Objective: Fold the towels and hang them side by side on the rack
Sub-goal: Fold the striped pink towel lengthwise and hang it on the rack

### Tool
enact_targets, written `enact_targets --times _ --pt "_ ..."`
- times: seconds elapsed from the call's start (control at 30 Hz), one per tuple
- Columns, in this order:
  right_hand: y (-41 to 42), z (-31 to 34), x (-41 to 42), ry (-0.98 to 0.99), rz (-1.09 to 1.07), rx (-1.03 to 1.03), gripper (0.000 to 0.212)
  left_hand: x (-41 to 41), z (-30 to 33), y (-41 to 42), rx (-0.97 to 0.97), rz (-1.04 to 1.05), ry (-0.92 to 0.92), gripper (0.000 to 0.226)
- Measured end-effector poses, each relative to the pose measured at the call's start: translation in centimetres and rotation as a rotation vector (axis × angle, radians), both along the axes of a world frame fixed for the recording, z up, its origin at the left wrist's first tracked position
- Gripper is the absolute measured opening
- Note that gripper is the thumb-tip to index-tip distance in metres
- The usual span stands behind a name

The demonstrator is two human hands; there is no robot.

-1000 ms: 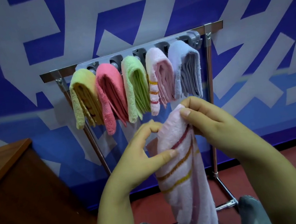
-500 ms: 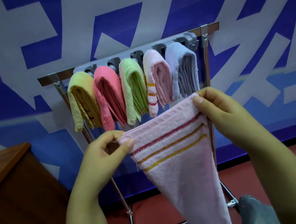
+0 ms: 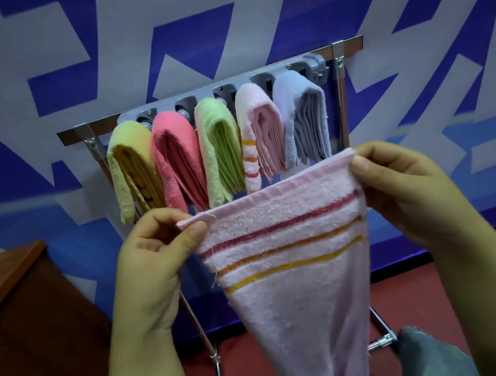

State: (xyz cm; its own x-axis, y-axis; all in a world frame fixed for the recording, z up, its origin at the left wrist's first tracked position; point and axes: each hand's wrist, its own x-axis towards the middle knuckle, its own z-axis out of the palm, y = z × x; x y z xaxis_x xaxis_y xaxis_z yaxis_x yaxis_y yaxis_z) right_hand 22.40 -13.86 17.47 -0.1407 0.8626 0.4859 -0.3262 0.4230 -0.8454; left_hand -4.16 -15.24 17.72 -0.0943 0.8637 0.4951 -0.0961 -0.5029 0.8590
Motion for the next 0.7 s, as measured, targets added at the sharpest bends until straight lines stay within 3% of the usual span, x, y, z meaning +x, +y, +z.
enact_targets --times 0.07,0.17,0.27,0.37,0.5,0.7 --pt "-0.3 0.3 0.1 0.024 0.079 -0.018 0.027 -0.3 0.2 -0.3 -0.057 -0.176 -0.118 0.036" --pt "0.1 0.3 -0.6 0.095 0.055 -0.15 0.017 -0.1 -0.4 0.3 -0.226 -0.203 -0.217 0.045" --pt "0.7 -0.2 -1.9 0.098 -0.041 -0.309 0.017 0.8 -1.2 1.1 -0.367 -0.097 -0.301 0.02" --pt "0.8 -0.7 -3.2 0.09 -0.144 -0.379 0.025 2.3 -1.4 1.0 -0.376 -0.055 -0.316 0.005" --pt "0.5 -0.9 -4.3 0.058 -0.281 -0.337 0.022 4.0 -0.8 0.1 -0.341 -0.112 -0.294 0.011" --pt "-0.8 -1.0 -6.0 -0.202 -0.404 -0.137 0.013 5.9 -0.1 -0.8 -0.279 -0.124 -0.167 0.009"
